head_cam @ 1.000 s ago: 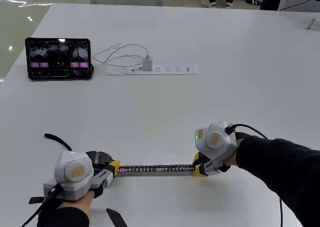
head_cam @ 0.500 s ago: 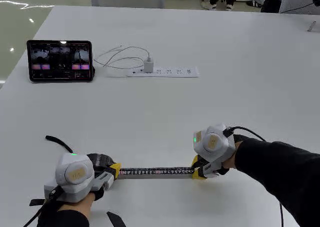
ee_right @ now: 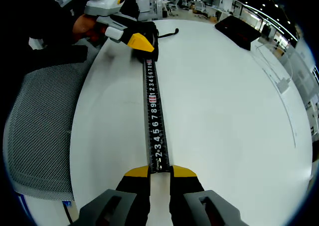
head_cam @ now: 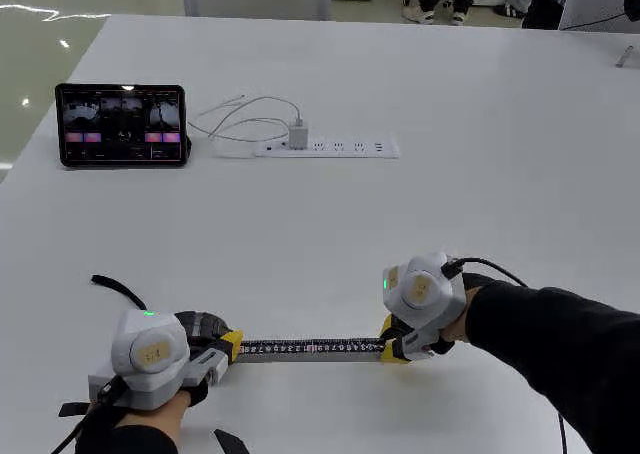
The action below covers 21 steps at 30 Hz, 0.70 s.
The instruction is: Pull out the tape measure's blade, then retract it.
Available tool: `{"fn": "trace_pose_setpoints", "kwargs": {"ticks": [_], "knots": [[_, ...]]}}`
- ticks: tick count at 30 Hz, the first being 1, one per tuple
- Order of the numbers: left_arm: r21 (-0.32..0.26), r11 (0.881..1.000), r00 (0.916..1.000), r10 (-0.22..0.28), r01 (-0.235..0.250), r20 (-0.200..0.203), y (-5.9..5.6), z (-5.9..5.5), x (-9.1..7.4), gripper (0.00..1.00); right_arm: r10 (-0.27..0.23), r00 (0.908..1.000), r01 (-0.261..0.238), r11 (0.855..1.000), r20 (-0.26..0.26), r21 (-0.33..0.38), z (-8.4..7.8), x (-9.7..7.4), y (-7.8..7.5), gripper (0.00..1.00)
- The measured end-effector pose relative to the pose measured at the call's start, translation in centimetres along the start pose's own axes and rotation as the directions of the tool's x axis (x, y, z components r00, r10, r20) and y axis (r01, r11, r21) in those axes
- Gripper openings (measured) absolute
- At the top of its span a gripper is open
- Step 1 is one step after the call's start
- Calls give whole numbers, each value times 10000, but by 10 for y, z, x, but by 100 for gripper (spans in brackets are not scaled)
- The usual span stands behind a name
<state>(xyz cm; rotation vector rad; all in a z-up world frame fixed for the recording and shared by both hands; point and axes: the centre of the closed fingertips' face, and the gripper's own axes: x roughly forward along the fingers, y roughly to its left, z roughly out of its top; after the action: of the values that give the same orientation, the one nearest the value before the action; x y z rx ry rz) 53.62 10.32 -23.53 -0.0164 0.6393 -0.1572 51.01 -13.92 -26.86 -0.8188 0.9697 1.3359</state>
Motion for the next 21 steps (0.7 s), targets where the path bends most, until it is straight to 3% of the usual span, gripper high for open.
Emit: {"fn": "trace_pose_setpoints", "kwargs": {"ticks": [21], "knots": [[-12, 10000, 10000, -26, 26, -2, 0, 0, 0, 61, -21, 10000, 21, 10000, -1, -50, 8, 3, 0, 10]]}}
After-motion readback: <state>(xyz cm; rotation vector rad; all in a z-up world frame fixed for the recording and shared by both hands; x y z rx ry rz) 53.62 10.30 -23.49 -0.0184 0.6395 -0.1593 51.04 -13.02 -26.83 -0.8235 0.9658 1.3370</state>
